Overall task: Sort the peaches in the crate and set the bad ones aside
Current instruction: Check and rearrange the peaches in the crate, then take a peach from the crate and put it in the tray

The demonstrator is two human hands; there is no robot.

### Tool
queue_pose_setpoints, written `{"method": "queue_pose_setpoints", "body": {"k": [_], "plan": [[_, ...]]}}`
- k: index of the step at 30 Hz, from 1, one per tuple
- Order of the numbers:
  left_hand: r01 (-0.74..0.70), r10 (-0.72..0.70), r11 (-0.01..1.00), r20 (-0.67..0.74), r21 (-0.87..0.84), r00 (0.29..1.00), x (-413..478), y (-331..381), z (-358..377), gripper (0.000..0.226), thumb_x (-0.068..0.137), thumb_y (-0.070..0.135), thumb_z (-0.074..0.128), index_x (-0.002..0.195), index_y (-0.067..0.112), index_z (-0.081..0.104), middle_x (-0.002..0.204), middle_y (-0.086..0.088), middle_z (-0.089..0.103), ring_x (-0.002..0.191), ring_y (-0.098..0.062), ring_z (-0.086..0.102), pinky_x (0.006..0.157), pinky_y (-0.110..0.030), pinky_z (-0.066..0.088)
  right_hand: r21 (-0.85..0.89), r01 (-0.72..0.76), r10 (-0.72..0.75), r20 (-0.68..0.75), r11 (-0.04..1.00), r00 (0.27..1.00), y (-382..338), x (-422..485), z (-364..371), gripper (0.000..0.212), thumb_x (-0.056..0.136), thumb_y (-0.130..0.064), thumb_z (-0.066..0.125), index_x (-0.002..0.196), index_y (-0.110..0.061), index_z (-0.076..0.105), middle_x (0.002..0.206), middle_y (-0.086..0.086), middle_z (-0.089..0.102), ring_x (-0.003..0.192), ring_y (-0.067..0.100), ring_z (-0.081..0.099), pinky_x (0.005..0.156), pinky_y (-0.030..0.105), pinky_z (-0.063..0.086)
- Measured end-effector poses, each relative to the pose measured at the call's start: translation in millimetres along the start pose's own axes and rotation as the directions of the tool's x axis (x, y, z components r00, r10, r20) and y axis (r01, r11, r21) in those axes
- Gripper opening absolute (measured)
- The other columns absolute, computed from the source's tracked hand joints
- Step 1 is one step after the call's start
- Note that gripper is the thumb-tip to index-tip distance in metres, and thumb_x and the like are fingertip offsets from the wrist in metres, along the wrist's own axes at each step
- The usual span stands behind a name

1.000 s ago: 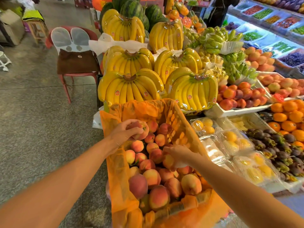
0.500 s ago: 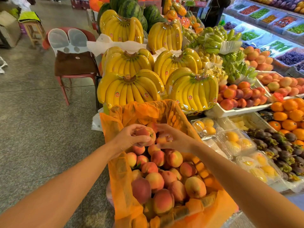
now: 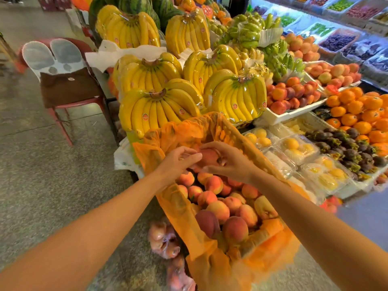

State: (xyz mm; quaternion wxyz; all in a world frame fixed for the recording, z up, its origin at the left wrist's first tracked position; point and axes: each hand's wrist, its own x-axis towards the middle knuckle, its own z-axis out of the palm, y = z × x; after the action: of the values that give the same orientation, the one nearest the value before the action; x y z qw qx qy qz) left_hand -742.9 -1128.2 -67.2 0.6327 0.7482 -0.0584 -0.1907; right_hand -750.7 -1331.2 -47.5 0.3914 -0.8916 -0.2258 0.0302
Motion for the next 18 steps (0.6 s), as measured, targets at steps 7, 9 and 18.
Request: {"method": "queue_pose_setpoints", "body": {"k": [7, 9, 18], "plan": [[-0.103, 0.144, 0.977, -0.22, 0.186, 0.965, -19.7, -4.7, 41.7, 0.006, 0.088, 0.027, 0.064, 0.09, 0.032, 0.065, 0.1, 0.007, 0.066, 0.098, -0.017, 0.063, 0.087, -0.041, 0.052, -0.042, 0.046, -0.045, 0.04, 0.998, 0.998, 7.5, -45.3, -31.0, 0.055, 0.076, -0.044, 0.075, 0.125, -0.026, 0.057, 0.124, -0.005, 0.058, 0.11, 0.014, 0.056, 0.088, 0.035, 0.049], [-0.126, 0.182, 0.971, -0.29, 0.203, 0.939, -36.6, -5.7, 64.4, 0.008, 0.086, 0.026, 0.065, 0.088, 0.033, 0.066, 0.102, 0.006, 0.066, 0.097, -0.017, 0.062, 0.088, -0.043, 0.052, -0.06, 0.107, -0.103, 0.075, 0.992, 0.992, 8.9, -64.9, -41.2, 0.054, 0.075, -0.041, 0.077, 0.123, -0.025, 0.058, 0.125, -0.003, 0.059, 0.113, 0.015, 0.055, 0.092, 0.039, 0.048], [-0.158, 0.278, 0.958, -0.648, 0.238, 0.709, -157.0, -8.5, 134.8, 0.023, 0.088, 0.01, 0.061, 0.084, 0.033, 0.063, 0.091, 0.011, 0.066, 0.075, -0.009, 0.06, 0.071, -0.022, 0.047, 0.109, 0.357, -0.372, 0.356, 0.928, 0.857, -38.3, -171.1, -51.7, 0.051, 0.074, -0.034, 0.081, 0.116, -0.016, 0.059, 0.112, -0.005, 0.058, 0.108, 0.016, 0.053, 0.094, 0.029, 0.043]]}}
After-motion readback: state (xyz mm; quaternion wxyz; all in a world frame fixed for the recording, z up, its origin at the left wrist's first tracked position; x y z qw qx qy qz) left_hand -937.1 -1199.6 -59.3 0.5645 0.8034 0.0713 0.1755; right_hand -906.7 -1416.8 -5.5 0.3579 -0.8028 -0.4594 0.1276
